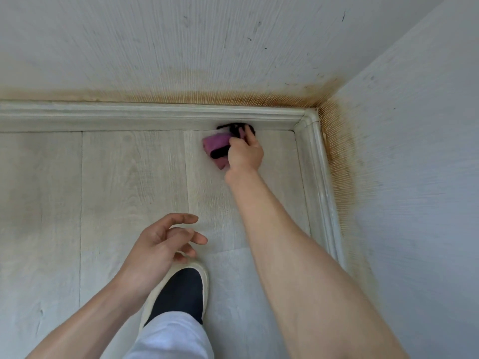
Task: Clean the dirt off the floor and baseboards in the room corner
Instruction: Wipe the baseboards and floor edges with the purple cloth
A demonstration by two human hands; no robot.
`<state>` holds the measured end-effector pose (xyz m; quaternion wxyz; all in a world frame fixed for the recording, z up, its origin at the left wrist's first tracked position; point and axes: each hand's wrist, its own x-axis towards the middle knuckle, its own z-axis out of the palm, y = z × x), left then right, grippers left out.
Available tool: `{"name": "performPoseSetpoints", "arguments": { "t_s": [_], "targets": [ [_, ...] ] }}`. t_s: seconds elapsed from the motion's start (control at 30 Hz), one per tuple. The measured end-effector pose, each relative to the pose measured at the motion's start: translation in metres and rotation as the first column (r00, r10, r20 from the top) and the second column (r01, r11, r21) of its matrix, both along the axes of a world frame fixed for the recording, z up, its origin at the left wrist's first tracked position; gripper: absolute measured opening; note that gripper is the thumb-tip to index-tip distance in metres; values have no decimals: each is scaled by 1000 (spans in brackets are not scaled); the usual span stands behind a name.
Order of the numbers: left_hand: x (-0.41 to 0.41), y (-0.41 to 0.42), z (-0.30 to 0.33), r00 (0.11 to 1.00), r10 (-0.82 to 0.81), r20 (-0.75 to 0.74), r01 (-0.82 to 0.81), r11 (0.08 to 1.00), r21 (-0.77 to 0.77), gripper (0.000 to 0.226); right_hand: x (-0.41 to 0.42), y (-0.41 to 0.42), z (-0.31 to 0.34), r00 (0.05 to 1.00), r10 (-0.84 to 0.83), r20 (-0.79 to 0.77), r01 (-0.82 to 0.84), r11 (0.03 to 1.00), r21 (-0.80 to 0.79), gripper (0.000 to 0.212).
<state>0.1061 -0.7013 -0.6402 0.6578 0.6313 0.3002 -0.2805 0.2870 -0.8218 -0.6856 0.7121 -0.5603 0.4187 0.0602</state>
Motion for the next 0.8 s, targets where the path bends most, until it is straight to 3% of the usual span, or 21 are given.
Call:
{"name": "performPoseSetpoints", "arguments": {
  "t_s": [0.07,0.2,0.37,0.47,0.5,0.53,0.57,0.6,0.67,0.73,0.8],
  "targets": [
    [3,-7,3,1000,-2,4,2,1000,-28,26,-6,-23,6,998,53,-25,-53,999,15,49],
    [7,-13,5,999,-29,20,30,999,-37,26,20,-77,1,990,-137,-18,132,976,-174,43],
    [1,-14,6,998,-49,27,50,998,-33,24,16,2,-7,984,-175,-9,175,984,-40,58],
    [-1,-15,6,999,-47,23,47,999,-18,25,-14,28,-8,999,28,-19,-23,977,212,54],
    [-2,-16,6,999,-41,23,41,999,-18,25,-20,20,-8,988,157,-10,-154,977,148,48],
    [-3,-16,6,999,-36,24,36,999,-23,26,-21,7,-7,959,282,-1,-282,959,-31,43],
    [-4,-15,6,999,-35,29,35,999,-25,26,-16,-11,-6,917,399,-7,-384,877,-290,39],
    [-5,-14,6,999,-33,32,34,999,-26,25,-10,-31,-4,859,510,-51,-446,694,-566,36],
    [-6,-10,6,999,-13,33,14,1000,-25,25,7,-73,7,686,676,-270,-464,120,-877,33],
    [-7,-8,6,1000,10,27,-9,1000,-28,24,21,-107,11,527,609,-593,-400,-438,-805,28],
    [-7,-7,6,999,17,28,-16,999,-30,23,32,-123,12,445,392,-805,-358,-746,-561,29]
  ]
}}
